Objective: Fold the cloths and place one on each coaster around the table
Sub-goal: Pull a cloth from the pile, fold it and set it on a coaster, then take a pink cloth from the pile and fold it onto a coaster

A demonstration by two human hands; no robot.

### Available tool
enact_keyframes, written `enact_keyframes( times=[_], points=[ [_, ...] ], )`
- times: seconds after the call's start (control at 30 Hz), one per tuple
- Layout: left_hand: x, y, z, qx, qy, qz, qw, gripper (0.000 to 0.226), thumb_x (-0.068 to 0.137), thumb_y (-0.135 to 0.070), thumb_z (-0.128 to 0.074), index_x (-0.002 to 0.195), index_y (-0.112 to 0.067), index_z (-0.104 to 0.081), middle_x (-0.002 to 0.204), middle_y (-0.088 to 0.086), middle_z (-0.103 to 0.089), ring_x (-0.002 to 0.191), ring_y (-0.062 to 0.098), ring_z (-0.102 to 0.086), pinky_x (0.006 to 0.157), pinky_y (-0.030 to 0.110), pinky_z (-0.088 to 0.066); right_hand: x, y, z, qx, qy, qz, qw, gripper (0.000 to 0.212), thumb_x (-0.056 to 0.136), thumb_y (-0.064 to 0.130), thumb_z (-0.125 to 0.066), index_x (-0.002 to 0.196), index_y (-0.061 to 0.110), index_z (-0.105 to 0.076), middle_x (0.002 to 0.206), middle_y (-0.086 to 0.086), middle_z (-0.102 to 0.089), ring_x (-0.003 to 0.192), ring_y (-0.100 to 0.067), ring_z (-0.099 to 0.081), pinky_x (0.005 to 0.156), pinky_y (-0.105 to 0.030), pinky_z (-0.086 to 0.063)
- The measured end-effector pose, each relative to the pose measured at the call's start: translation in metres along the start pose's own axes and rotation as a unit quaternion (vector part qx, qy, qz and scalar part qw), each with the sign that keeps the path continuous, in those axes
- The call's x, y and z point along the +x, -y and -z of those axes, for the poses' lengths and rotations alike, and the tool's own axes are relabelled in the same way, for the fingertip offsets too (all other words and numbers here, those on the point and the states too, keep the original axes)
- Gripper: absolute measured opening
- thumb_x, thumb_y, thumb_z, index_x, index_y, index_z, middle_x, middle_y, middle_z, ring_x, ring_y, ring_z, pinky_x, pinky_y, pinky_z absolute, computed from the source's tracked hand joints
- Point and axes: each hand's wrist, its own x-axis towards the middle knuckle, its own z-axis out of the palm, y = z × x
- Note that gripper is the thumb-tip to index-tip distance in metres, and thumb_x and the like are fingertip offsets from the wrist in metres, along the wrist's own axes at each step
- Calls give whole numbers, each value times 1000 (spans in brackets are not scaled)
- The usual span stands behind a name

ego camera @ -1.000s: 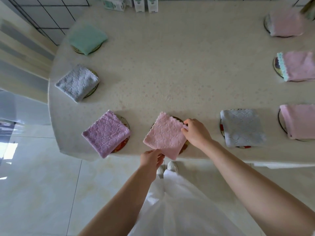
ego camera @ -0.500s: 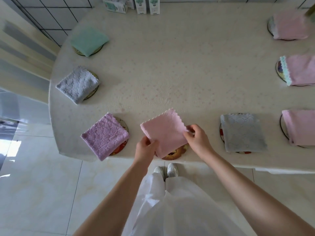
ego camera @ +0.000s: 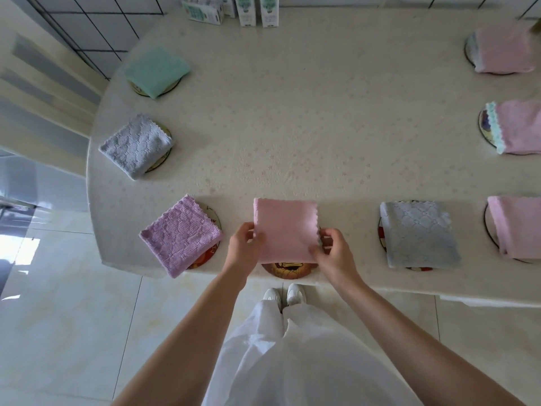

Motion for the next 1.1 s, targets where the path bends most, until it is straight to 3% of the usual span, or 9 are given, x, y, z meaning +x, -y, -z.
enact_keyframes(
  times=[0.13,0.3,0.4,0.53,0.63,0.83,0.97,1.1],
  points=[
    [2,9,-5,35,5,19,999,19,92,-14,-50,110,-18,-57,104,3,-63,91,21,-59,70,30,-49,-7,-11,1,0,8,-15,1000,32,85,14,-63,111,17,-46,93,11,-55,84,-3,-55,65,-16,-43],
    [2,21,-7,116,-73,21,990,23,88,-31,-58,106,-17,-62,95,-2,-66,87,18,-61,72,31,-52,-10,-24,-1,-54,16,-44,997,29,83,8,-58,111,10,-48,88,4,-57,84,-17,-58,62,-16,-40],
    [0,26,-6,150,-98,17,984,25,86,-37,-61,99,-15,-63,89,-3,-66,81,16,-60,65,27,-48,-10,-26,1,-97,27,-32,994,26,84,10,-56,109,10,-49,89,3,-59,82,-17,-57,60,-17,-39],
    [-6,39,5,185,-82,7,979,23,84,-31,-66,98,-14,-62,88,0,-66,79,17,-60,61,24,-44,-9,-21,5,-223,12,1,975,25,84,18,-56,108,16,-48,100,0,-57,86,-22,-57,66,-31,-42],
    [-11,46,19,177,-90,-13,980,17,82,-17,-69,96,-13,-62,86,-2,-65,79,20,-63,68,26,-45,-10,-8,5,-325,-29,88,941,30,86,14,-53,116,13,-48,110,-5,-53,92,-26,-56,65,-30,-38],
    [-10,47,70,138,-147,-36,979,17,81,-8,-63,97,-14,-66,84,-1,-67,80,18,-62,72,29,-48,-12,28,-33,-357,-12,179,917,32,89,16,-51,121,12,-49,117,-7,-54,106,-26,-52,79,-37,-47],
    [-1,51,116,120,-164,-30,979,14,84,-12,-62,97,-16,-66,85,-3,-64,78,16,-59,63,27,-43,-15,53,-78,-350,22,188,917,26,92,19,-47,116,12,-50,113,-8,-55,104,-26,-53,77,-39,-49],
    [13,60,163,154,-145,-40,977,15,85,-11,-59,98,-16,-66,88,-2,-65,81,17,-59,66,26,-43,-18,69,-126,-332,33,172,927,26,92,18,-47,118,12,-49,114,-7,-54,104,-24,-54,79,-36,-48]
  ],
)
